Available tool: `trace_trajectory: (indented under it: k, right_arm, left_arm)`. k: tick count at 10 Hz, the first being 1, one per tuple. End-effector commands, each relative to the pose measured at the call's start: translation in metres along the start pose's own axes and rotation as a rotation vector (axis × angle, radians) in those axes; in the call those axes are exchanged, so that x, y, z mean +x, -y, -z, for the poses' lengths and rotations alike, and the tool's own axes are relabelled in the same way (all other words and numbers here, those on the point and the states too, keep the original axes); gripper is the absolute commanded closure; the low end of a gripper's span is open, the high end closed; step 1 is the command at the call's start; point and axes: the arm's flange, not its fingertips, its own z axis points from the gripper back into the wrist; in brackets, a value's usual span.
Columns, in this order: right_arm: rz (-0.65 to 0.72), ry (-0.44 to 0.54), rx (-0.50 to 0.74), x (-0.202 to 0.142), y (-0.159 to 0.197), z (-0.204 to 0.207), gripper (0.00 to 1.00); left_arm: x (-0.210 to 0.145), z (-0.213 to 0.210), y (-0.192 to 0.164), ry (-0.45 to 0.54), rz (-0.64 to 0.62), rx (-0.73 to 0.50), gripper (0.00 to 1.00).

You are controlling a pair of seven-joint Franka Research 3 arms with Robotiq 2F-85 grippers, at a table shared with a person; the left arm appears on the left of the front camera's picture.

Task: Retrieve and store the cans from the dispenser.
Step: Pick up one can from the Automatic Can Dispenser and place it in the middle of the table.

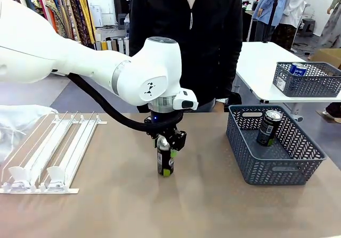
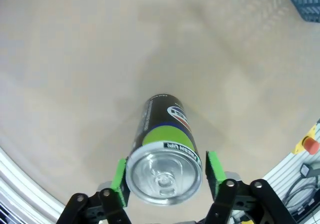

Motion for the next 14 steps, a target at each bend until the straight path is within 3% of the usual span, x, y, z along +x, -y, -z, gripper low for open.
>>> trace_trajectory:
  k: [1, 4, 5, 7, 9, 11, 14]
  right_arm:
    - [-0.004, 0.015, 0.016, 0.003, -0.004, 0.001, 0.0]
    - [-0.004, 0.015, 0.016, 0.003, -0.004, 0.001, 0.0]
    - [-0.004, 0.015, 0.016, 0.003, -0.004, 0.001, 0.0]
    - [-0.004, 0.015, 0.016, 0.003, -0.004, 0.001, 0.0]
    - [-0.004, 0.015, 0.016, 0.003, -0.004, 0.001, 0.0]
    - [-0.004, 0.015, 0.016, 0.003, -0.004, 0.001, 0.0]
    - [-0.004, 0.015, 0.016, 0.003, -0.004, 0.001, 0.0]
  left_arm:
    - [0.0, -0.008, -0.002, 0.009, -0.031, 0.022, 0.0]
    - [-0.013, -0.043, -0.01, 0.091, -0.092, 0.041, 0.0]
    - [-0.027, -0.072, -0.014, 0.133, -0.127, 0.042, 0.0]
    - [-0.068, -0.137, -0.034, 0.172, -0.145, -0.072, 0.0]
    - [-0.128, -0.184, -0.093, 0.278, -0.284, -0.21, 0.0]
    - [-0.206, -0.204, -0.171, 0.399, -0.42, -0.408, 0.0]
    - [-0.336, -0.176, -0.269, 0.605, -0.635, -0.711, 0.0]
